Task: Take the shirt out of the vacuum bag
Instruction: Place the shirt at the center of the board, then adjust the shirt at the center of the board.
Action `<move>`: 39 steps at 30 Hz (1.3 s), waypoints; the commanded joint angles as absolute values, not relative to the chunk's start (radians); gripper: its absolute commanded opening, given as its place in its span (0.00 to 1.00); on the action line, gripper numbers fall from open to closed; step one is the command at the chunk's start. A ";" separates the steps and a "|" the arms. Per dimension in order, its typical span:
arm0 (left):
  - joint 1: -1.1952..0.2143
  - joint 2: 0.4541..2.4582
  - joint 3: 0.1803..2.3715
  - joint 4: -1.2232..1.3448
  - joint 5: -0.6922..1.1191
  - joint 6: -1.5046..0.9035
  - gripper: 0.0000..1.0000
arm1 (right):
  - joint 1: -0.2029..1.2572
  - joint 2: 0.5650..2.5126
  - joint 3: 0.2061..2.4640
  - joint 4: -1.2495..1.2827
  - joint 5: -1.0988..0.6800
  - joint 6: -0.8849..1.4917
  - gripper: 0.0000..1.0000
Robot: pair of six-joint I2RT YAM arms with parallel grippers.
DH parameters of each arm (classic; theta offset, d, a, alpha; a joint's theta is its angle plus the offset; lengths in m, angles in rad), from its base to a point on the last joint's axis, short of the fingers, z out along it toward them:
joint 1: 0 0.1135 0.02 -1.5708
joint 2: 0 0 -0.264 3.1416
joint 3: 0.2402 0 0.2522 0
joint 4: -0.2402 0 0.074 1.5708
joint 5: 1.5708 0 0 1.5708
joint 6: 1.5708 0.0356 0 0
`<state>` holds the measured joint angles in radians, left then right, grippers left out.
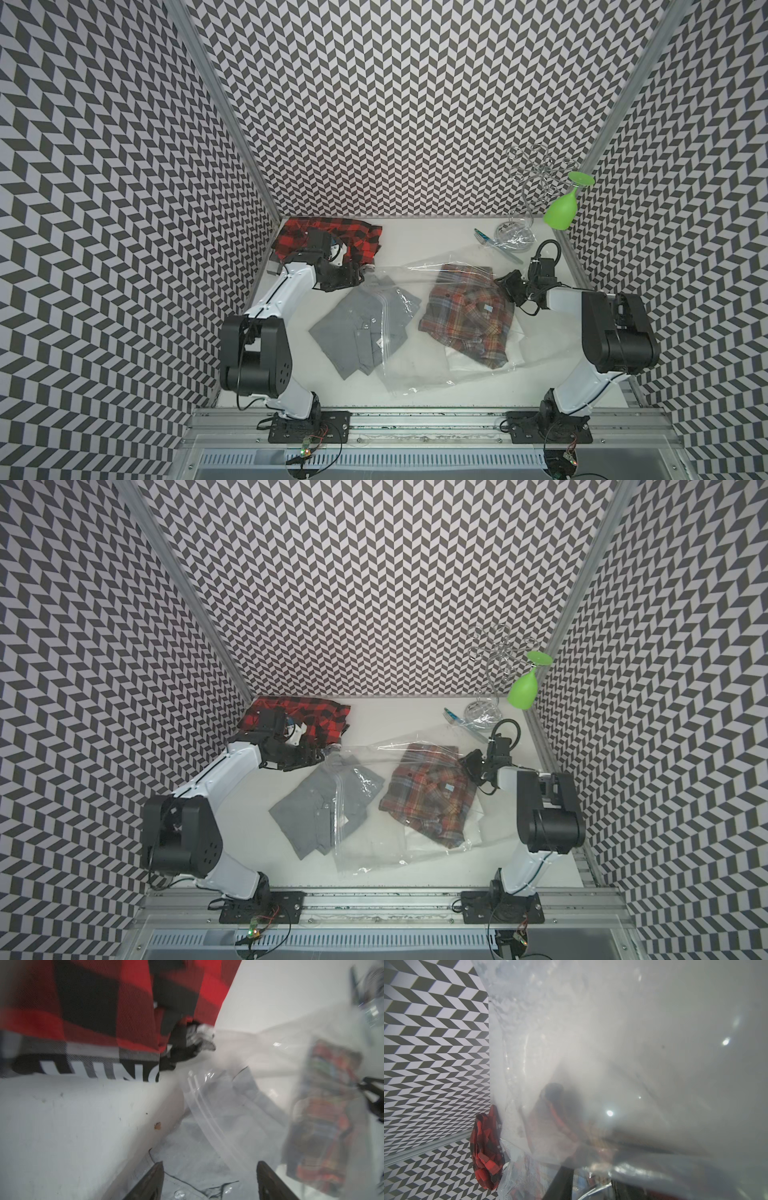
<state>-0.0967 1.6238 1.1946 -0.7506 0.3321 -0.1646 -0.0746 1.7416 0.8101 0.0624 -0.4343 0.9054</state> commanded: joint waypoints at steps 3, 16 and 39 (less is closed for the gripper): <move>-0.180 1.698 1.246 -0.833 0.173 -0.063 0.72 | -0.091 1.766 0.785 0.009 -0.416 0.884 0.34; -0.224 1.859 1.261 -0.843 -0.017 -0.058 0.70 | -0.094 1.775 0.782 0.023 -0.435 0.880 0.35; -0.202 1.819 1.255 -0.789 0.021 -0.059 0.74 | -0.095 1.804 0.795 0.037 -0.465 0.871 0.36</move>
<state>-0.1963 1.7954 1.2339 -0.8104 -0.0135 -0.0811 -0.0902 1.7622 0.8074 0.0914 -0.4946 0.8806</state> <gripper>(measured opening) 0.741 0.365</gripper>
